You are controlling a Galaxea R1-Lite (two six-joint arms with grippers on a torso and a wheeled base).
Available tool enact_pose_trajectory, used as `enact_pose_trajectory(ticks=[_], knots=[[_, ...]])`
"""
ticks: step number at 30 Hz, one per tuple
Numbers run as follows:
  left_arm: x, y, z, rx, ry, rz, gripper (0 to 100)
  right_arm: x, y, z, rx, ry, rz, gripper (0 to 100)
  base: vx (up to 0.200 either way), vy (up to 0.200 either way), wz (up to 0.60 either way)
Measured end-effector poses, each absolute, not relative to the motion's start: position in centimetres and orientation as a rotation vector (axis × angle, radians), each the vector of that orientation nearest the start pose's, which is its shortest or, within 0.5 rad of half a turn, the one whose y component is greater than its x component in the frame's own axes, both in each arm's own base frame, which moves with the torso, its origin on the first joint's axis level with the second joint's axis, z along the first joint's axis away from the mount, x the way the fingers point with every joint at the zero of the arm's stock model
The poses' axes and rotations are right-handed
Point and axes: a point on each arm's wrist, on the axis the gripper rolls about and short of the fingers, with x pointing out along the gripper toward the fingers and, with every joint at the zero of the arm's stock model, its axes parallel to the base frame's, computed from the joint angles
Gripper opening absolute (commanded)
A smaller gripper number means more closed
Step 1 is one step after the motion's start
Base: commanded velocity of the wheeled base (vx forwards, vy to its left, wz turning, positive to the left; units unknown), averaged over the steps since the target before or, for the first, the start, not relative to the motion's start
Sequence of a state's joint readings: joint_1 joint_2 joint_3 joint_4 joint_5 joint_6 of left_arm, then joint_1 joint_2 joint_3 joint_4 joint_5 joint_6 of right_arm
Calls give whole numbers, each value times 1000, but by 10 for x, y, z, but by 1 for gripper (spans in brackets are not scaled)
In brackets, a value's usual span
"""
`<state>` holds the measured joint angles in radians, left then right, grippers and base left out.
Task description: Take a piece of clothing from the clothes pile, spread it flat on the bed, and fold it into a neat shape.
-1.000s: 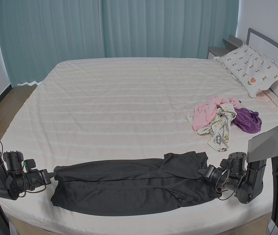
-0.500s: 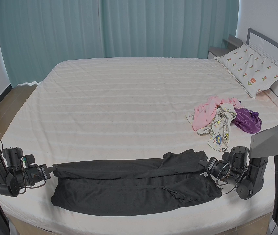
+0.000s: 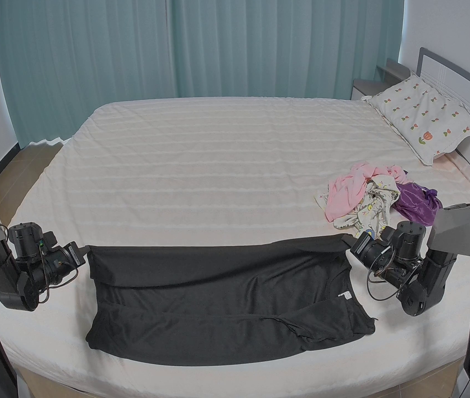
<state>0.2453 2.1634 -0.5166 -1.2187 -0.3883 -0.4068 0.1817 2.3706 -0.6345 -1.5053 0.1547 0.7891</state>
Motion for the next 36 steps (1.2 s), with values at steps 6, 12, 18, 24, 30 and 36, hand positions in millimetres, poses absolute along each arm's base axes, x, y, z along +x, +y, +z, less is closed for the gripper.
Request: enact_pose_trajectory(ticks=[6, 12, 18, 24, 30, 36], knots=[[326, 69, 21, -561, 423, -42, 0, 358, 68, 3, 774, 331, 217, 0, 0, 0, 0], [324, 69, 11, -564, 440, -33, 0, 340, 65, -7, 767, 387, 198, 0, 0, 0, 0], [305, 67, -3, -529, 505, -27, 0, 320, 62, -19, 742, 469, 176, 0, 0, 0, 0], [286, 67, -18, -443, 585, -36, 0, 303, 60, -29, 711, 550, 171, 0, 0, 0, 0], [273, 66, -32, -431, 659, -31, 0, 289, 62, -37, 697, 617, 164, 0, 0, 0, 0], [267, 65, -39, -433, 700, -28, 0, 283, 62, -42, 688, 654, 156, 0, 0, 0, 0]])
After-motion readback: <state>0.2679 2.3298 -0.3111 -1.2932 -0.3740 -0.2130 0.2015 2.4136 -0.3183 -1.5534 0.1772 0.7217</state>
